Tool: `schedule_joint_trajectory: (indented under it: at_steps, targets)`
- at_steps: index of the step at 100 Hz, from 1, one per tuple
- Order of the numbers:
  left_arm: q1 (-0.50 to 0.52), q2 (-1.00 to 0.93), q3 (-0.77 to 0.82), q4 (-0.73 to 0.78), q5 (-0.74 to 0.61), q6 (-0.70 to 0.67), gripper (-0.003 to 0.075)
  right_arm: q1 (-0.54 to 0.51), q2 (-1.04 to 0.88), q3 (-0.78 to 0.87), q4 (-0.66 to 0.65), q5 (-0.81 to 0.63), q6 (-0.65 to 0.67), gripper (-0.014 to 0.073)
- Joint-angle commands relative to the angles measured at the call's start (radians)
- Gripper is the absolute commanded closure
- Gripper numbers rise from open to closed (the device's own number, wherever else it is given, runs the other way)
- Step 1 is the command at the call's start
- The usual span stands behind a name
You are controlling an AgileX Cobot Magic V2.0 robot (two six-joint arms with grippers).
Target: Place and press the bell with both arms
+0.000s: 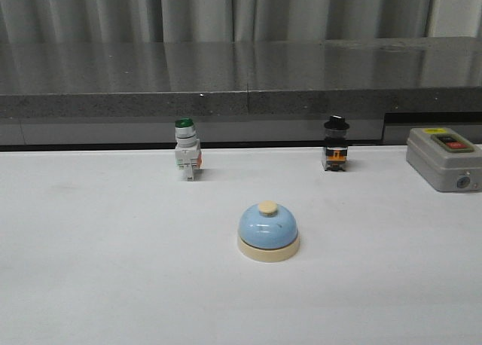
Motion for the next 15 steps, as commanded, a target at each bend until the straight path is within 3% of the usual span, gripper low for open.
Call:
schedule_joint_trajectory:
  at_steps: [1,15]
  targets:
    - [0.002,-0.03,0.042,-0.004,-0.085,-0.009,0.0741,-0.005,-0.017,-0.014,0.006,-0.085,-0.002,0.0663]
    - [0.002,-0.03,0.042,-0.004,-0.085,-0.009,0.0741,-0.005,-0.017,-0.014,0.006,-0.085,-0.002,0.0663]
